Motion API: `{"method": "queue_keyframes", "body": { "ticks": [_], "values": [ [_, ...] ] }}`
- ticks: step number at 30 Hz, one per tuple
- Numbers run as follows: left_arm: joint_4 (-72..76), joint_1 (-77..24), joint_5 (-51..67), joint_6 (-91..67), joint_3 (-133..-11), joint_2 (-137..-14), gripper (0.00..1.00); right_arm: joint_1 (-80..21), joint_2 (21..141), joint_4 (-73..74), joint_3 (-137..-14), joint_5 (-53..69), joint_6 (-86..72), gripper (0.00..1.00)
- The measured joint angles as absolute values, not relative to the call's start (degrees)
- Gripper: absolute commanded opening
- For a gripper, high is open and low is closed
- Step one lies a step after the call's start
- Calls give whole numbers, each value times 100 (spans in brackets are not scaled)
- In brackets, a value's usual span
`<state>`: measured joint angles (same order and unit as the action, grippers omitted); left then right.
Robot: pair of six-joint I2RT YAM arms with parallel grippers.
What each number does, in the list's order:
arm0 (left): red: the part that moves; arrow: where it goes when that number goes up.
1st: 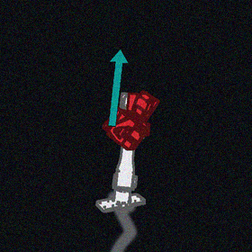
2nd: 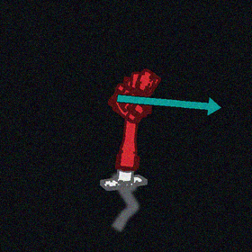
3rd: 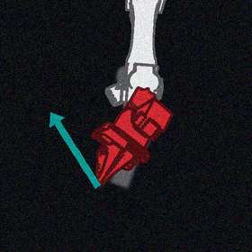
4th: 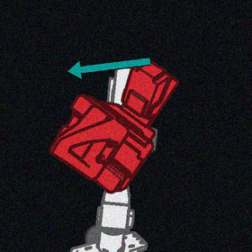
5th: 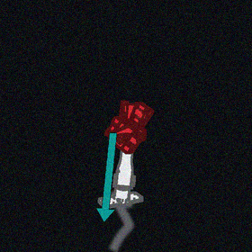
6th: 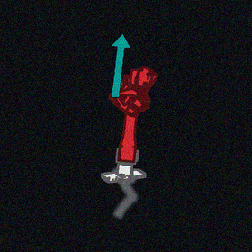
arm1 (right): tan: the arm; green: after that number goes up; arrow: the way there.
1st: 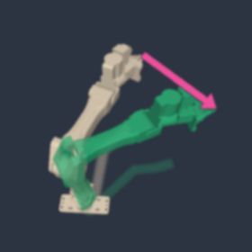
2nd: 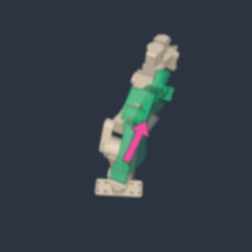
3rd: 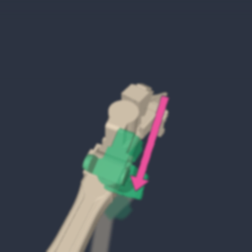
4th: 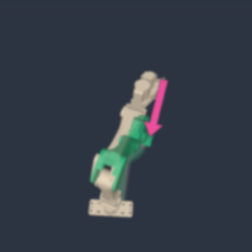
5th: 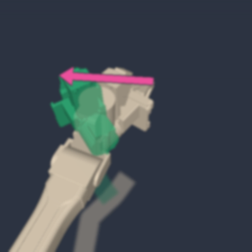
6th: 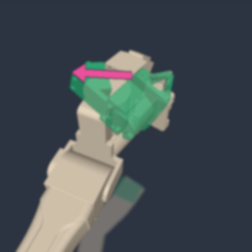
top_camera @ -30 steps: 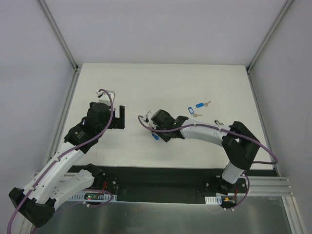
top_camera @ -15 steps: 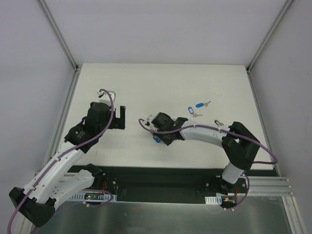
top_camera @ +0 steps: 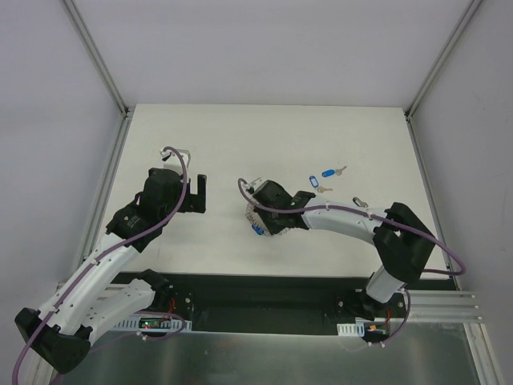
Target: Put the keys on the keyring
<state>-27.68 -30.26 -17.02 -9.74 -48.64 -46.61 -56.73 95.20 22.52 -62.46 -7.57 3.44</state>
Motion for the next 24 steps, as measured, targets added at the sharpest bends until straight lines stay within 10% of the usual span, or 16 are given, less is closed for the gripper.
{"method": "queue_keyframes", "body": {
  "ticks": [24],
  "values": [
    [-2768,-3026,-1702,-974,-4845,-4659,99,-5258,9238,1273,-5398,-309,-1594,20]
  ]
}}
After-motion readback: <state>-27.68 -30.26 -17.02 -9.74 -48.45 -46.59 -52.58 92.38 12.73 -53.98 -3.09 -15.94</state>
